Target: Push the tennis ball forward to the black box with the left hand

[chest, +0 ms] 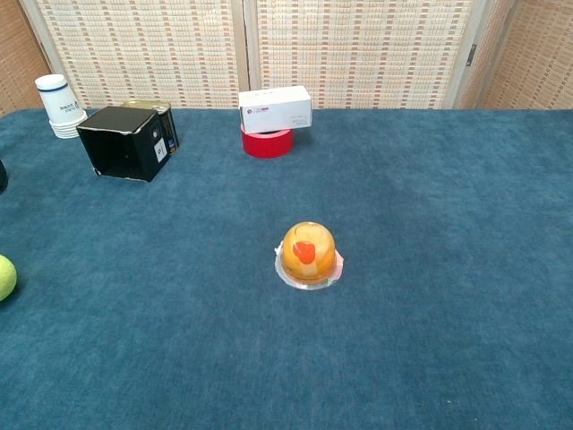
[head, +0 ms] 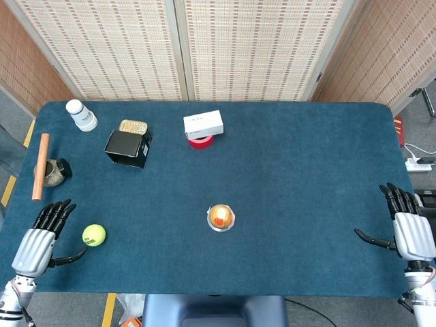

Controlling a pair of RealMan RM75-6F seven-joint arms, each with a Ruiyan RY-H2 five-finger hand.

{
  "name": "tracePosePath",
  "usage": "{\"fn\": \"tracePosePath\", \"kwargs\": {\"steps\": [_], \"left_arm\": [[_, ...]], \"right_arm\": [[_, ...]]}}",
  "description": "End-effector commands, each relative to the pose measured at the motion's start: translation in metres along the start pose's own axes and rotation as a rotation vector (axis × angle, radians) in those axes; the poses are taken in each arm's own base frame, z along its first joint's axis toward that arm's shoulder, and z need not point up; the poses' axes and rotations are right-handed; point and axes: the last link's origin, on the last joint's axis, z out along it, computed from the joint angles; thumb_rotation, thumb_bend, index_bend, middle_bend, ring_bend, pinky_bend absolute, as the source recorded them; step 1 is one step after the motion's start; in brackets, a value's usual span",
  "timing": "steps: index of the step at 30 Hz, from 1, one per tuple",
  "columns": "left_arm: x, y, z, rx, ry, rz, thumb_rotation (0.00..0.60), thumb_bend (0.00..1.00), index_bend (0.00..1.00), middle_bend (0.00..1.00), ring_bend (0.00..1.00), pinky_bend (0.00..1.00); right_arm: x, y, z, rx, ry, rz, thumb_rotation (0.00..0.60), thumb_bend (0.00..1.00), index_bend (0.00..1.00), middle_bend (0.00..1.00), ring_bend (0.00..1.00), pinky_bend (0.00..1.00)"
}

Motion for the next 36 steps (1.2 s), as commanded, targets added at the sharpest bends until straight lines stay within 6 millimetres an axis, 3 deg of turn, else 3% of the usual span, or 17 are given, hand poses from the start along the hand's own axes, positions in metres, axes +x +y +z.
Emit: {"fn": "tracePosePath", "kwargs": {"steps": [1, 12, 23, 24, 25, 26, 27, 28, 29, 30, 31, 33, 35, 36], "left_arm": [[0.000, 0.000, 0.000, 0.001, -0.003, 0.000, 0.225, 0.18, 0.00, 0.00, 0.00, 0.00], [0.006, 0.006, 0.004, -0.021, -0.020, 0.004, 0.229, 0.18, 0.00, 0.00, 0.00, 0.00], [0.006, 0.001, 0.004, 0.000, -0.035, 0.018, 0.224, 0.18, 0.00, 0.00, 0.00, 0.00], [0.007, 0.002, 0.005, -0.005, -0.021, 0.022, 0.211, 0.18, 0.04, 0.02, 0.01, 0.03], [0.012, 0.004, 0.007, -0.019, 0.040, 0.013, 0.182, 0.18, 0.19, 0.15, 0.13, 0.19], [0.012, 0.005, 0.007, -0.024, 0.075, -0.009, 0.139, 0.18, 0.48, 0.42, 0.39, 0.50], [0.013, 0.006, 0.009, -0.035, 0.110, -0.026, 0.114, 0.17, 0.67, 0.61, 0.56, 0.68], [0.014, 0.005, 0.009, -0.047, 0.176, -0.020, 0.094, 0.16, 0.88, 0.84, 0.80, 0.90], [0.014, 0.004, 0.009, -0.048, 0.218, -0.007, 0.083, 0.16, 0.98, 0.96, 0.92, 0.97], [0.014, 0.004, 0.008, -0.052, 0.251, -0.005, 0.090, 0.15, 1.00, 0.99, 0.96, 0.99], [0.013, 0.003, 0.007, -0.050, 0.260, -0.018, 0.140, 0.16, 1.00, 1.00, 0.99, 1.00], [0.012, 0.001, 0.005, -0.040, 0.255, -0.019, 0.298, 0.18, 1.00, 1.00, 1.00, 1.00], [0.010, 0.001, 0.002, -0.024, 0.238, -0.027, 0.514, 0.25, 1.00, 1.00, 1.00, 1.00], [0.008, 0.001, 0.001, -0.013, 0.216, -0.039, 0.547, 0.27, 1.00, 1.00, 1.00, 1.00]], "right_arm": [[0.000, 0.000, 0.000, 0.000, 0.000, 0.000, 0.506, 0.00, 0.04, 0.00, 0.00, 0.00], [0.004, 0.003, -0.006, 0.002, 0.023, 0.017, 0.507, 0.00, 0.04, 0.00, 0.00, 0.00], [-0.001, -0.002, 0.001, 0.014, 0.000, -0.005, 0.507, 0.00, 0.04, 0.00, 0.00, 0.00], [-0.001, -0.003, 0.001, 0.016, -0.001, -0.005, 0.507, 0.00, 0.04, 0.00, 0.00, 0.00], [-0.001, -0.003, 0.002, 0.016, -0.002, -0.004, 0.507, 0.00, 0.04, 0.00, 0.00, 0.00], [-0.001, -0.002, 0.002, 0.016, -0.002, -0.003, 0.507, 0.00, 0.04, 0.00, 0.00, 0.00], [-0.001, -0.002, 0.002, 0.016, -0.002, -0.001, 0.507, 0.00, 0.04, 0.00, 0.00, 0.00], [0.000, -0.002, 0.002, 0.015, -0.001, 0.001, 0.507, 0.00, 0.04, 0.00, 0.00, 0.00], [0.000, -0.001, 0.001, 0.015, 0.000, 0.003, 0.507, 0.00, 0.04, 0.00, 0.00, 0.00], [0.001, -0.001, 0.001, 0.015, 0.003, 0.006, 0.507, 0.00, 0.04, 0.00, 0.00, 0.00], [0.001, -0.001, 0.001, 0.015, 0.004, 0.007, 0.507, 0.00, 0.04, 0.00, 0.00, 0.00], [0.001, -0.001, 0.000, 0.017, 0.004, 0.007, 0.507, 0.00, 0.04, 0.00, 0.00, 0.00], [0.001, -0.001, 0.000, 0.020, 0.000, 0.005, 0.506, 0.00, 0.04, 0.00, 0.00, 0.00], [0.000, -0.001, 0.000, 0.021, -0.002, 0.004, 0.507, 0.00, 0.04, 0.00, 0.00, 0.00]]}}
